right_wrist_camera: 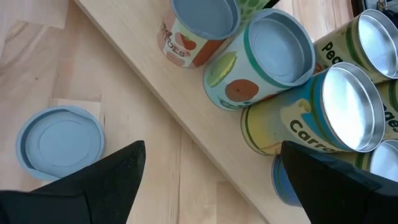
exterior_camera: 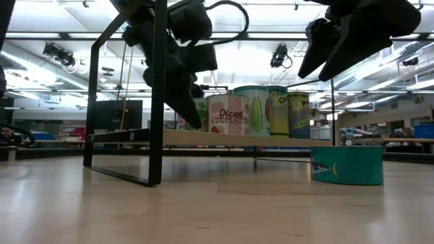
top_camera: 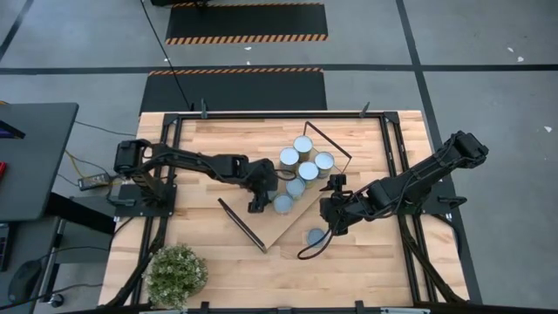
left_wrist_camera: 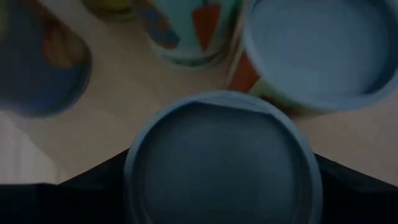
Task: Pick and place cans onto a shelf
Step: Put the green fruit can on the shelf aligned with the red fruit can
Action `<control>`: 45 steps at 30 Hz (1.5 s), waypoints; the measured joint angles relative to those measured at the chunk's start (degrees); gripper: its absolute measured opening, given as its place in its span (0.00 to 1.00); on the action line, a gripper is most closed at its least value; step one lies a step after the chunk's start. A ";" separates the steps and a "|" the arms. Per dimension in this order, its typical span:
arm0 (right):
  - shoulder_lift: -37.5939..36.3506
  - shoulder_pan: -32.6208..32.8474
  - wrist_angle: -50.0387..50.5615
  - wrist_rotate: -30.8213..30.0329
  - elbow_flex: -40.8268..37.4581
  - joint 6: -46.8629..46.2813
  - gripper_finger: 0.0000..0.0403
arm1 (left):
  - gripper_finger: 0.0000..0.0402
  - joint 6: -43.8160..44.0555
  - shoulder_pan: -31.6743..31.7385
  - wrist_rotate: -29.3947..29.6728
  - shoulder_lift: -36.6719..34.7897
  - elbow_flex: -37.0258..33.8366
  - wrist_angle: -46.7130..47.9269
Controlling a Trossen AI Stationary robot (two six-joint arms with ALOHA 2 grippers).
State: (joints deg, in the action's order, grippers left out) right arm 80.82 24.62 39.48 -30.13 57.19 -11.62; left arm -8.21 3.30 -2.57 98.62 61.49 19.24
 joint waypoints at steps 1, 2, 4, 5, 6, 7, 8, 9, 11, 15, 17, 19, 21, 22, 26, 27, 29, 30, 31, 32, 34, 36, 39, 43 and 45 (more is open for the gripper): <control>0.00 0.00 -0.02 0.00 0.00 0.00 0.95 | 0.78 -0.04 -0.01 -0.62 0.36 0.04 -0.65; 0.00 0.00 -0.04 0.00 0.00 0.00 0.95 | 0.78 -0.05 0.01 -1.06 0.66 0.11 -1.12; 0.00 0.00 -0.10 0.00 0.00 0.00 0.95 | 0.78 -0.15 0.04 -1.61 0.69 0.11 -0.69; 0.00 0.00 -0.25 0.01 0.00 0.00 0.95 | 0.79 -0.15 0.04 -1.73 0.69 0.11 -0.69; 0.00 0.00 -0.30 0.02 0.00 0.00 0.95 | 0.79 -0.26 0.04 -1.73 0.69 0.11 -0.69; 0.00 0.00 -0.33 0.00 0.00 0.00 0.95 | 0.79 -0.42 0.04 -1.73 0.69 0.11 -0.63; 0.00 0.00 -0.47 0.00 0.00 0.00 0.95 | 0.79 -0.43 0.04 -1.73 0.69 0.11 -0.63; 0.00 -0.02 -0.48 0.02 0.00 0.00 0.95 | 0.79 -0.46 0.07 -1.79 0.69 0.11 -0.52; 0.00 0.00 -0.48 0.02 0.00 0.00 0.95 | 0.79 -0.81 0.11 -1.78 0.66 0.11 -0.11; 0.00 0.00 -0.46 0.02 0.00 -0.13 0.95 | 0.79 -1.46 0.28 -1.86 0.62 0.11 0.40; 0.00 0.00 -0.46 0.02 0.00 -0.04 0.95 | 0.79 -1.44 0.45 -1.88 0.62 0.11 0.48; 0.00 0.00 -0.46 0.02 0.00 -0.20 0.95 | 0.79 -1.44 0.47 -1.38 0.62 0.11 0.73; 0.00 -0.07 -0.79 0.02 0.00 -0.22 0.95 | 0.79 -1.45 0.47 0.13 0.62 0.11 0.72; 0.00 -0.07 -1.29 0.02 0.00 -0.22 0.95 | 0.79 -1.43 0.45 1.04 0.62 0.11 0.73; 0.00 -0.07 -2.85 0.21 0.00 -0.22 0.95 | 0.79 -1.39 0.49 2.06 0.62 0.11 0.73; 0.00 -0.07 -3.48 0.51 0.00 -0.23 0.95 | 0.79 -1.39 0.49 2.16 0.62 0.11 0.73; 0.00 -0.07 -4.71 1.51 0.00 -0.22 0.95 | 0.79 -1.39 0.49 2.16 0.62 0.11 0.73; 0.00 -0.07 -5.35 1.91 0.00 -0.23 0.95 | 0.79 -1.39 0.49 2.18 0.62 0.11 0.73; 0.00 -0.07 -6.02 2.34 0.00 -0.23 0.95 | 0.79 -1.39 0.49 2.20 0.62 0.11 0.73; 0.00 -0.07 -6.70 2.76 0.00 -0.24 0.95 | 0.79 -1.39 0.49 2.21 0.62 0.11 0.73; 0.00 -0.07 -8.24 3.01 0.00 -0.25 0.95 | 0.79 -1.39 0.49 2.21 0.62 0.11 0.73; 0.00 -0.07 -9.73 3.22 0.00 -0.24 0.95 | 0.79 -1.39 0.49 2.23 0.62 0.11 0.71; 0.00 -0.07 -12.41 3.23 0.00 -0.25 0.95 | 0.79 -1.42 0.49 2.35 0.62 0.07 0.43; 0.00 -0.07 -16.22 3.23 0.00 -0.24 0.95 | 0.79 -1.42 0.49 2.42 0.62 0.07 0.29; 0.00 -0.07 -18.33 3.23 0.00 -0.24 0.95 | 0.79 -1.42 0.49 2.42 0.62 0.06 0.18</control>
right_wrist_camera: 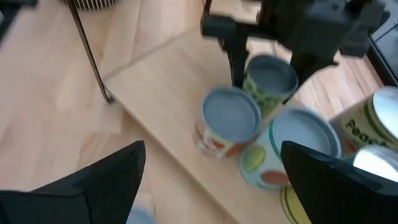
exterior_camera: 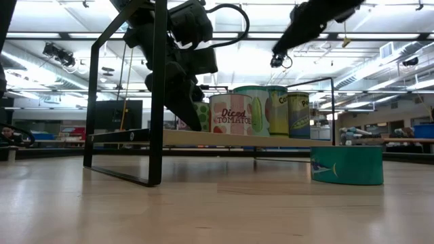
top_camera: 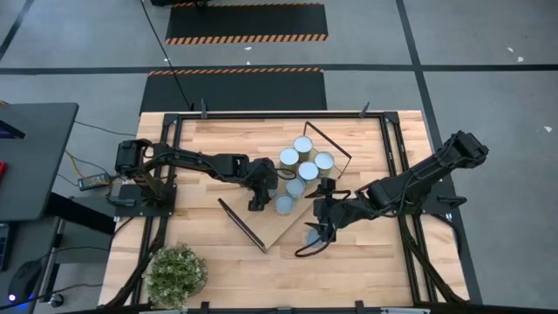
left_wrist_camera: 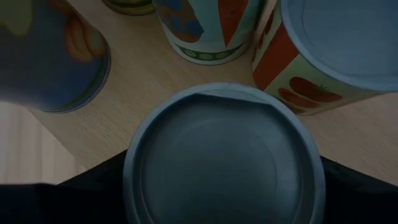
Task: Pick and place cans onto a shelf
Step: Put the green fruit can on the shelf aligned with the red fruit can
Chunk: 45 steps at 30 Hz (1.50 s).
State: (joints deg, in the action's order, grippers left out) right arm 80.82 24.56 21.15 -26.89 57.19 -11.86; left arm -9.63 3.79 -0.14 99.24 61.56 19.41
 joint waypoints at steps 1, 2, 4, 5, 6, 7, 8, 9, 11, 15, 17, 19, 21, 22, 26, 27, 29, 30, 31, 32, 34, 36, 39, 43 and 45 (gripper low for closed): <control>0.00 0.00 -1.04 0.00 0.00 0.00 0.95 | 0.79 0.00 0.00 0.02 0.00 -0.02 -0.12; 0.00 0.00 -2.18 0.00 0.00 0.00 0.95 | 0.79 -0.02 0.00 0.02 0.00 -0.02 -0.19; 0.00 0.00 -4.29 0.00 0.00 0.00 0.95 | 0.79 -0.02 0.00 0.02 0.00 -0.02 -0.19; 0.00 0.00 -5.43 0.00 0.00 0.00 0.95 | 0.79 -0.04 0.00 0.02 0.00 -0.02 -0.22; 0.00 0.00 -6.69 0.02 0.00 0.00 0.95 | 0.79 -0.09 0.00 0.03 0.00 -0.03 -0.32; 0.00 0.00 -7.79 0.00 0.00 -0.02 0.95 | 0.79 -0.07 0.00 0.03 0.00 -0.06 -0.46; 0.00 0.00 -8.85 0.01 0.00 -0.01 0.95 | 0.79 -0.04 0.00 0.04 0.00 -0.06 -0.52; 0.00 0.00 -10.00 0.02 0.00 0.00 0.95 | 0.79 -0.04 0.00 0.04 0.00 -0.06 -0.52; 0.00 0.00 -12.22 0.02 0.00 -0.01 0.95 | 0.79 1.10 0.00 0.03 0.00 -0.06 -0.52; 0.00 0.00 -16.16 0.02 0.00 -0.02 0.95 | 0.79 6.27 -0.15 0.00 0.02 -0.06 -0.60; 0.00 0.00 -17.84 0.02 0.00 -0.02 0.95 | 0.79 7.09 -0.50 0.04 0.02 -0.06 -0.43; 0.00 0.00 -19.39 0.02 0.00 -0.03 0.95 | 0.79 7.76 -0.82 0.11 0.02 -0.06 -0.46; 0.00 0.00 -20.50 0.02 0.00 -0.02 0.95 | 0.79 7.76 -0.96 0.07 0.02 -0.06 -0.45; 0.00 0.00 -20.82 0.02 0.00 -0.02 0.95 | 0.79 7.80 -0.96 0.02 0.02 -0.06 -0.45; 0.00 0.00 -22.46 0.02 0.00 -0.02 0.95 | 0.79 9.44 -0.92 -0.55 0.02 -0.06 -0.73; 0.00 0.00 -22.56 0.02 0.00 -0.02 0.95 | 0.79 9.44 -0.93 -0.55 0.02 -0.06 -0.78; 0.00 -0.01 -22.91 0.02 0.00 -0.02 0.95 | 0.79 9.43 -1.18 -0.52 0.02 -0.06 -0.78; 0.00 0.00 -22.88 0.02 0.00 -0.02 0.95 | 0.79 9.43 -1.32 -0.52 0.02 -0.06 -0.78; 0.00 0.00 -22.86 0.02 0.00 -0.02 0.95 | 0.79 9.47 -1.44 -0.52 0.02 -0.06 -0.81; 0.00 0.00 -22.84 0.02 0.00 -0.02 0.95 | 0.79 9.60 -1.52 -0.56 0.02 -0.06 -0.82; 0.00 -0.01 -22.87 0.02 0.00 -0.02 0.95 | 0.79 10.43 -1.84 -0.55 0.02 -0.04 -0.82; 0.00 -0.02 -22.85 0.02 0.00 -0.02 0.95 | 0.79 10.28 -1.86 -0.56 0.02 -0.04 -0.79; 0.00 -0.01 -22.85 0.02 0.00 -0.02 0.95 | 0.79 10.05 -1.86 -0.68 0.02 -0.01 -0.66; 0.00 0.00 -22.84 0.02 0.00 -0.02 0.95 | 0.79 9.51 -1.86 -0.74 0.02 0.02 -0.39; 0.00 0.00 -22.85 0.02 0.00 -0.02 0.95 | 0.79 8.46 -1.86 -0.89 0.02 0.02 -0.28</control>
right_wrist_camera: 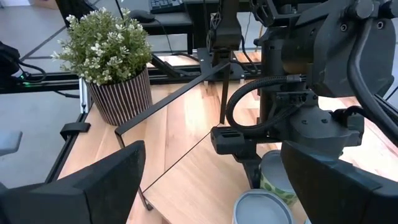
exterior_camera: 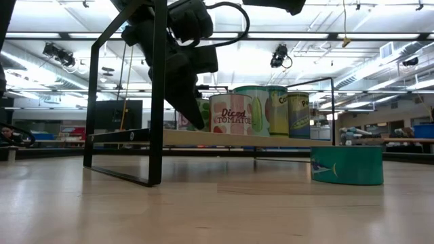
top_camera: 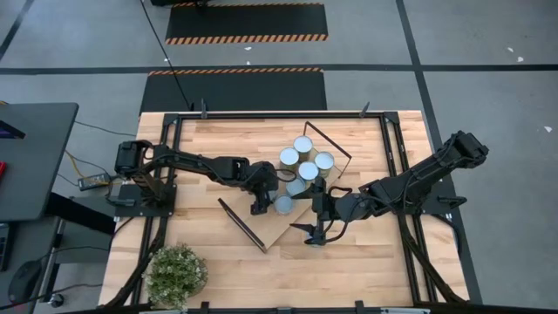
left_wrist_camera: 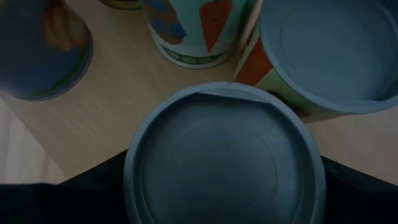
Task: Pick and place cans onto a shelf
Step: Put the green fruit can on the shelf aligned with the red fruit can
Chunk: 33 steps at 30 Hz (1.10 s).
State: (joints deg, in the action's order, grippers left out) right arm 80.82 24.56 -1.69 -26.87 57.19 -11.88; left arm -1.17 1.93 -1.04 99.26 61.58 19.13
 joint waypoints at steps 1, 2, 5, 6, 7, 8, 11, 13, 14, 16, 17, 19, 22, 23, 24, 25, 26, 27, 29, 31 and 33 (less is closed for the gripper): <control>0.00 -0.02 0.00 0.00 0.00 0.00 0.95 | 0.79 -0.15 0.00 -0.02 0.00 0.00 0.04; 0.00 -0.01 0.01 0.00 0.00 0.00 0.95 | 0.79 0.15 -0.11 -0.02 0.00 0.00 0.07; 0.00 -0.01 0.00 0.00 0.00 0.00 0.95 | 0.79 0.36 -0.52 0.07 -0.02 0.02 0.31; 0.00 -0.02 0.02 0.00 0.00 0.00 0.95 | 0.79 0.09 -0.62 0.51 -0.02 0.02 0.34; 0.00 -0.02 0.01 0.00 0.00 0.00 0.95 | 0.79 0.08 -0.68 1.08 -0.02 0.02 0.38; 0.00 -0.02 0.00 0.00 0.00 0.00 0.95 | 0.79 0.22 -0.72 1.51 -0.02 0.02 0.46; 0.00 -0.02 0.00 0.00 0.00 0.00 0.95 | 0.81 0.52 -0.70 1.19 -0.02 0.02 0.54; 0.00 -0.02 0.02 0.00 0.00 0.00 0.95 | 0.87 0.50 -0.70 1.10 0.00 -0.07 1.19; 0.00 -0.01 0.02 0.00 0.00 0.00 0.95 | 0.92 0.52 -0.69 0.97 0.02 -0.09 1.41; 0.00 -0.02 0.02 0.00 0.00 0.00 0.95 | 0.97 0.14 -0.68 0.87 0.02 -0.09 1.33; 0.00 -0.01 0.00 0.00 0.00 0.00 0.95 | 0.97 -0.40 -0.70 0.83 0.02 -0.09 1.16; 0.00 0.00 0.02 0.00 0.00 0.00 0.95 | 0.96 -0.85 -0.74 0.35 0.02 -0.09 0.55; 0.00 -0.01 0.00 0.00 0.00 0.00 0.95 | 0.98 -0.85 -1.30 0.38 -0.20 -0.09 1.31; 0.00 -0.02 0.02 0.00 0.00 0.00 0.95 | 0.99 -0.90 -1.53 0.71 -0.37 -0.09 1.64; 0.00 0.00 0.00 0.00 0.00 0.00 0.95 | 0.99 -0.98 -1.73 1.03 -0.49 -0.08 1.52; 0.00 -0.02 0.02 0.00 0.00 0.00 0.95 | 0.99 -1.02 -1.90 1.25 -0.65 -0.07 1.76; 0.00 -0.02 0.02 0.00 0.00 0.00 0.95 | 0.99 -1.07 -2.00 1.35 -0.79 -0.07 2.30; 0.00 -0.01 0.01 0.00 0.00 0.00 0.95 | 0.99 -1.19 -2.19 1.58 -1.00 -0.07 2.47; 0.00 -0.02 -0.02 0.01 0.00 0.00 0.95 | 0.99 -1.75 -2.27 2.39 -1.26 -0.07 2.50; 0.00 -0.02 -0.04 0.00 0.00 0.00 0.95 | 0.99 -2.23 -2.36 2.71 -1.87 -0.09 3.56; 0.00 -0.02 -0.06 0.02 0.00 0.01 0.95 | 1.00 -2.35 -2.49 2.81 -2.38 0.00 3.67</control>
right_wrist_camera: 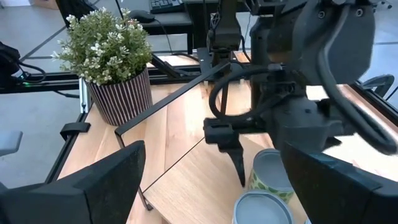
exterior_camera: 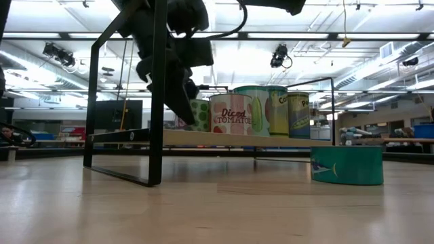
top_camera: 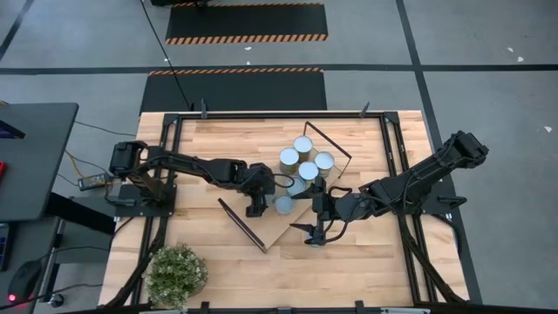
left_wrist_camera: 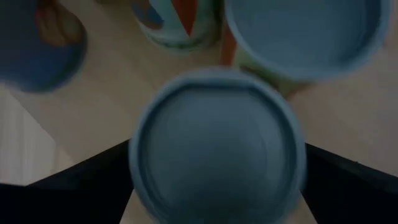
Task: Pick and place cans onto a shelf
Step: Put the green fruit can on the shelf aligned with the red fruit can
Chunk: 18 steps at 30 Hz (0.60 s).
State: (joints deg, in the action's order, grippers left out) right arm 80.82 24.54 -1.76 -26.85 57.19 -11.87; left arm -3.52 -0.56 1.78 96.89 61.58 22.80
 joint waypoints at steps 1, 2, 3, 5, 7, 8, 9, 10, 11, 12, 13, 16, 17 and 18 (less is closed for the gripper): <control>0.00 0.00 -0.04 0.00 0.00 -0.01 0.95 | 1.00 -0.25 -0.03 0.01 -0.24 -0.01 1.12; 0.00 0.00 -0.19 0.00 0.00 -0.01 0.95 | 1.00 -0.60 -0.06 0.09 -0.36 -0.02 1.72; 0.00 0.02 -0.27 0.00 0.00 -0.01 0.95 | 1.00 -1.08 -0.08 0.11 -0.64 -0.02 2.28; 0.00 0.01 -0.62 0.00 -0.04 -0.01 0.95 | 1.00 -1.23 -0.09 0.09 -1.32 -0.04 4.33; 0.00 0.00 -1.05 0.00 -0.05 -0.01 0.95 | 1.00 -0.79 -0.09 0.41 -2.41 -0.04 6.24; 0.00 0.00 -1.43 0.00 -0.07 0.01 0.95 | 1.00 -0.49 -0.07 0.86 -2.81 -0.02 6.59; 0.00 0.00 -1.73 0.00 -0.04 0.01 0.95 | 1.00 -0.35 -0.07 1.26 -3.20 -0.02 7.23; 0.00 0.00 -1.77 0.00 -0.05 -0.01 0.95 | 1.00 -0.21 -0.07 1.79 -3.44 -0.02 8.21; 0.00 0.00 -1.97 0.00 -0.07 0.00 0.95 | 1.00 -0.35 -0.07 2.54 -3.58 -0.02 8.14; 0.00 0.00 -2.14 0.00 -0.07 0.00 0.95 | 1.00 -0.85 -0.04 3.18 -3.78 -0.03 8.21; 0.00 0.00 -2.28 -0.01 -0.06 0.00 0.95 | 1.00 -1.45 0.05 4.04 -4.03 -0.04 8.68; 0.00 0.00 -2.57 0.00 -0.07 0.01 0.95 | 1.00 -1.38 0.38 6.91 -4.14 -0.02 8.49; 0.00 0.00 -2.66 0.00 -0.07 0.01 0.95 | 1.00 -0.89 0.44 7.56 -4.14 -0.02 8.94; 0.00 0.00 -2.80 0.00 -0.07 0.01 0.95 | 1.00 -0.01 0.45 8.00 -4.14 -0.02 9.13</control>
State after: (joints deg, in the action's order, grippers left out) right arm 80.82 24.53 -4.56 -26.85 57.12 -11.86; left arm -3.52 -0.10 9.78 92.75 61.56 31.94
